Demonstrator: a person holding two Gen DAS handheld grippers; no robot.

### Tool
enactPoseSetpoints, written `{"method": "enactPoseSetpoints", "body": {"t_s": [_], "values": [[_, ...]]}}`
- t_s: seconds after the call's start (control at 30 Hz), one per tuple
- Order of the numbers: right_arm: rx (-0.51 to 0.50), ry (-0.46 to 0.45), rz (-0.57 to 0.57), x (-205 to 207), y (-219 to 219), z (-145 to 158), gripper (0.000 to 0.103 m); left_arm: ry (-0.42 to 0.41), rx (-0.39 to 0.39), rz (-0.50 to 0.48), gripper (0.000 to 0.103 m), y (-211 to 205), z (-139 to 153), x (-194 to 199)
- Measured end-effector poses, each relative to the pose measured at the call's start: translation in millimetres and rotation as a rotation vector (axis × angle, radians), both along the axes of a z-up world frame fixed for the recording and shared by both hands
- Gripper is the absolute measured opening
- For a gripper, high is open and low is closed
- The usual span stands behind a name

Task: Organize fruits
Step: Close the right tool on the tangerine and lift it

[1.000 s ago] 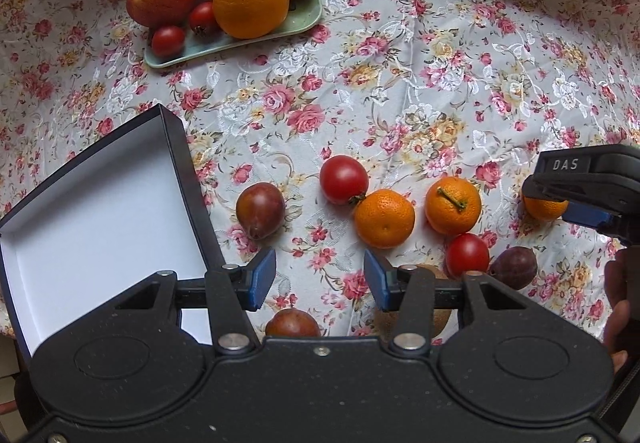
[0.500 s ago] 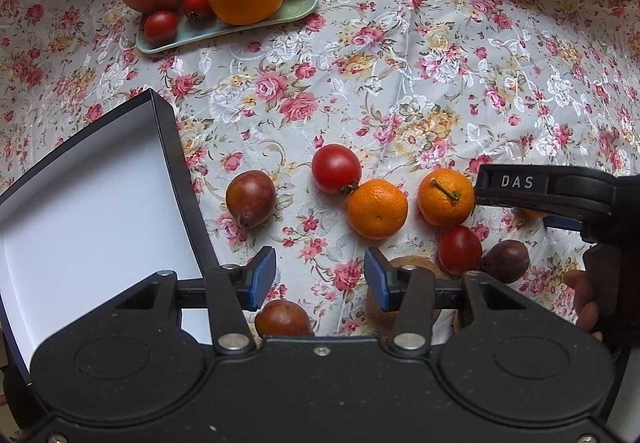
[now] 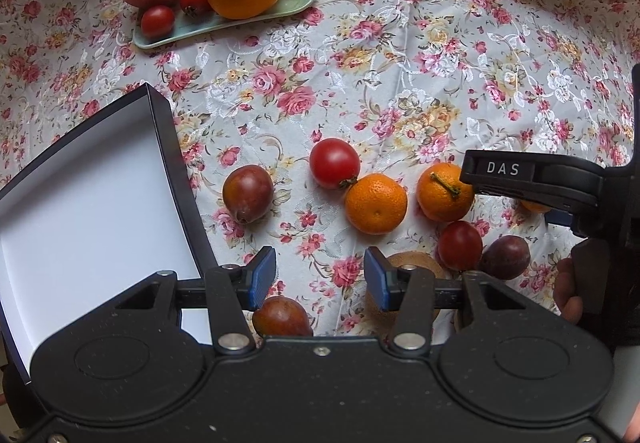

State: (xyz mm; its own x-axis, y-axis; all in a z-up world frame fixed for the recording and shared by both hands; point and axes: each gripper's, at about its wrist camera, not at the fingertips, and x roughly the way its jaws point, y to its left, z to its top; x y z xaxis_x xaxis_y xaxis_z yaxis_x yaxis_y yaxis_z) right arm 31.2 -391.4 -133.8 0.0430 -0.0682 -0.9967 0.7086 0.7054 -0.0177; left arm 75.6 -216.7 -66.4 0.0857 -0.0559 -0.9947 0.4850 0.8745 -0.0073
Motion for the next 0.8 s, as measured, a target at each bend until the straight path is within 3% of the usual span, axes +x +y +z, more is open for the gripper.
{"method": "enactPoseSetpoints", "body": {"t_s": [0.27,0.53,0.6,0.67,0.73,0.8], "values": [[-0.079,-0.027,0.004,0,19,-6,0.102,0.008,-0.007,-0.004,0.055,0,0,-1],[-0.067,-0.025,-0.043,2,15,-7,0.102,0.015,-0.02,0.007,0.055,4,2,1],[-0.09,-0.041,-0.06,1,15,-3,0.097,0.018,-0.023,0.01,0.055,6,2,2],[-0.124,-0.057,-0.063,1,13,3,0.082,0.02,-0.027,0.013,0.055,7,2,3],[-0.134,-0.061,-0.067,0,11,10,0.073,0.021,-0.028,0.013,0.055,7,3,2],[-0.115,-0.053,-0.085,-1,7,12,0.069,0.023,-0.03,0.007,0.055,6,2,2]]}}
